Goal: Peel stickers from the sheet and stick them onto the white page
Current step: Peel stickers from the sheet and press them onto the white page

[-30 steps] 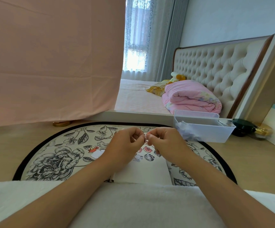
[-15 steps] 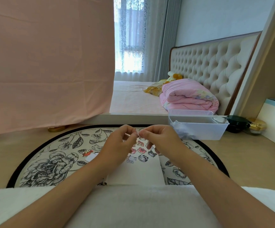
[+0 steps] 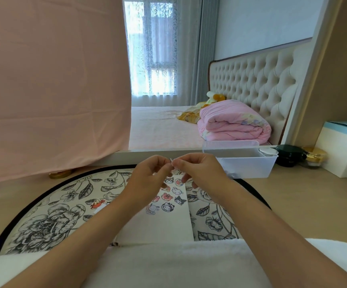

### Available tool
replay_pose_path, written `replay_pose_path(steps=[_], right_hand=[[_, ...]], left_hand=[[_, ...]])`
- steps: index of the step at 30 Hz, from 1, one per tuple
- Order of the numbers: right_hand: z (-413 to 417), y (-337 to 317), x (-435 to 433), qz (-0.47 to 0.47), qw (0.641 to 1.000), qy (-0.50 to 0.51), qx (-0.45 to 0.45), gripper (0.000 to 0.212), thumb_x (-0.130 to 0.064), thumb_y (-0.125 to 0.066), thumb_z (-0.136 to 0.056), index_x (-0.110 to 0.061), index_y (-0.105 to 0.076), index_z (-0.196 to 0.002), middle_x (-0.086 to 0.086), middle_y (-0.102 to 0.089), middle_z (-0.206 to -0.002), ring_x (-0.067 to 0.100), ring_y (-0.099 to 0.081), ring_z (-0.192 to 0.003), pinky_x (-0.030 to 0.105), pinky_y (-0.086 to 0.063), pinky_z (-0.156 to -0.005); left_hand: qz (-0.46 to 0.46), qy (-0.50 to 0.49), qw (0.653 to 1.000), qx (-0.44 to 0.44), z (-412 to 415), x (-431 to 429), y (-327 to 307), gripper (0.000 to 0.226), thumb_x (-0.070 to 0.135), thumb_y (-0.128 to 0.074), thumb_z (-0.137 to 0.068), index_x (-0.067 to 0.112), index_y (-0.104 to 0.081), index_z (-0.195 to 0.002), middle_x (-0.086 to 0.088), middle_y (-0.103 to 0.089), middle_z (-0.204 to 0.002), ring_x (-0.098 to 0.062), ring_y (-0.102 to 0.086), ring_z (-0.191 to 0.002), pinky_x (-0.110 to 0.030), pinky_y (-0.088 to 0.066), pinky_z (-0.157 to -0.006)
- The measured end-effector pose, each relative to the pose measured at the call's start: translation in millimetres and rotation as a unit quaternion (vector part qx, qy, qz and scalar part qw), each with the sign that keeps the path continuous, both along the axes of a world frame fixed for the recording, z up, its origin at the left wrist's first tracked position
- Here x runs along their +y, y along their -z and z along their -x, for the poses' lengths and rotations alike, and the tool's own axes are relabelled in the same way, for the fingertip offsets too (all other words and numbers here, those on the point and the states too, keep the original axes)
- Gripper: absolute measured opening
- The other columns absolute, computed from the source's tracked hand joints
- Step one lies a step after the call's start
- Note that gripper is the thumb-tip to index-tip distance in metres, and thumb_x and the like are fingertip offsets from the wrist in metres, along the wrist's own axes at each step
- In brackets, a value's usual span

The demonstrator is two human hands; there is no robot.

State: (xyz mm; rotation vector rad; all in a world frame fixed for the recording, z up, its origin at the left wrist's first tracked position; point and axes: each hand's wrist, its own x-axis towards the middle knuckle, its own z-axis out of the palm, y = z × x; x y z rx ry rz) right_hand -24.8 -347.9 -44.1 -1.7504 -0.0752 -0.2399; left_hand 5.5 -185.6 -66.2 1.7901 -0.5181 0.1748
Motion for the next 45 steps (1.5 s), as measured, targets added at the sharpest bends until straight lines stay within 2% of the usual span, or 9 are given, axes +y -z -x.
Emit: replay_pose_path(steps=[4, 9, 19, 23, 27, 34, 38, 41, 45], right_hand=[[-4, -5, -18, -0.005, 0.999, 0.031, 0.019, 0.014, -0.028, -0.076, -0.088, -0.014, -0.078, -0.09, 0.003, -0.077, -0.086, 0.009, -0.061, -0.057, 0.026, -0.042, -0.048], [-11, -8, -39, 0.01, 0.998, 0.066, 0.015, 0.011, -0.027, -0.077, -0.088, -0.016, -0.078, -0.083, 0.004, -0.073, -0.076, 0.011, -0.058, -0.055, 0.025, -0.042, -0.045], [-21, -8, -73, -0.022, 0.992, 0.109, 0.054, 0.009, -0.021, -0.069, -0.095, -0.014, -0.07, -0.09, 0.002, -0.066, -0.078, 0.01, -0.056, -0.047, 0.021, -0.039, -0.042], [-31, 0, -94, 0.097, 0.968, 0.23, -0.036, 0.015, -0.025, -0.068, -0.095, -0.02, -0.072, -0.081, -0.007, -0.072, -0.074, 0.012, -0.059, -0.048, 0.027, -0.05, -0.056], [-39, 12, -102, 0.214, 0.93, 0.295, -0.05, 0.01, -0.032, -0.073, -0.089, -0.028, -0.074, -0.08, -0.011, -0.073, -0.078, 0.015, -0.066, -0.073, 0.029, -0.049, -0.064], [-36, 9, -93, 0.258, 0.925, 0.272, -0.061, 0.011, -0.028, -0.072, -0.09, -0.027, -0.076, -0.1, -0.012, -0.074, -0.092, 0.008, -0.066, -0.084, 0.025, -0.049, -0.07], [-22, -5, -65, 0.278, 0.947, 0.115, -0.114, 0.009, -0.028, -0.081, -0.081, -0.03, -0.075, -0.087, -0.018, -0.068, -0.087, -0.011, -0.055, -0.07, 0.017, -0.04, -0.067], [-17, -7, -47, 0.361, 0.922, 0.068, -0.122, 0.02, -0.041, -0.086, -0.073, -0.035, -0.072, -0.086, -0.019, -0.065, -0.088, -0.012, -0.055, -0.071, 0.014, -0.037, -0.063], [-14, -5, -36, 0.407, 0.89, 0.107, -0.173, 0.007, -0.038, -0.081, -0.08, -0.035, -0.075, -0.082, -0.019, -0.066, -0.086, 0.0, -0.063, -0.08, 0.02, -0.047, -0.069]], left_hand=[[0.026, 0.029, 0.999, 0.028, -4, -18, -5, 0.016, 0.018, -0.057, -0.1, 0.013, -0.071, -0.1, -0.001, -0.074, -0.096, -0.018, -0.07, -0.091, -0.032, -0.06, -0.071], [0.005, -0.008, 1.0, 0.01, -10, -45, -14, 0.025, 0.039, -0.069, -0.09, 0.015, -0.074, -0.093, -0.003, -0.075, -0.088, -0.014, -0.072, -0.082, -0.03, -0.06, -0.067], [-0.078, -0.026, 0.997, 0.008, -24, -71, -13, 0.015, 0.027, -0.058, -0.098, 0.023, -0.065, -0.085, -0.002, -0.073, -0.084, -0.029, -0.071, -0.082, -0.048, -0.058, -0.068], [-0.099, -0.032, 0.995, -0.006, -28, -69, -8, 0.017, 0.027, -0.053, -0.098, 0.02, -0.059, -0.084, -0.008, -0.07, -0.088, -0.033, -0.067, -0.083, -0.044, -0.054, -0.063], [-0.123, -0.025, 0.992, -0.002, -28, -64, 6, 0.019, 0.029, -0.051, -0.098, 0.021, -0.059, -0.083, -0.006, -0.07, -0.086, -0.034, -0.063, -0.078, -0.043, -0.053, -0.067], [-0.115, -0.006, 0.993, 0.033, -27, -59, 11, 0.021, 0.025, -0.05, -0.098, 0.02, -0.061, -0.081, -0.011, -0.07, -0.086, -0.02, -0.055, -0.065, -0.034, -0.046, -0.065], [-0.05, -0.022, 0.995, 0.085, -26, -55, 3, 0.022, 0.019, -0.051, -0.096, 0.017, -0.064, -0.078, 0.002, -0.069, -0.076, -0.012, -0.057, -0.059, -0.03, -0.043, -0.058], [-0.014, -0.021, 0.992, 0.127, -23, -50, -1, 0.02, 0.016, -0.05, -0.093, 0.014, -0.065, -0.079, 0.001, -0.067, -0.075, -0.012, -0.058, -0.058, -0.03, -0.042, -0.058], [0.021, -0.003, 0.986, 0.168, -19, -47, -7, 0.021, 0.014, -0.048, -0.093, 0.013, -0.064, -0.079, 0.0, -0.065, -0.075, -0.015, -0.056, -0.059, -0.027, -0.041, -0.055]])
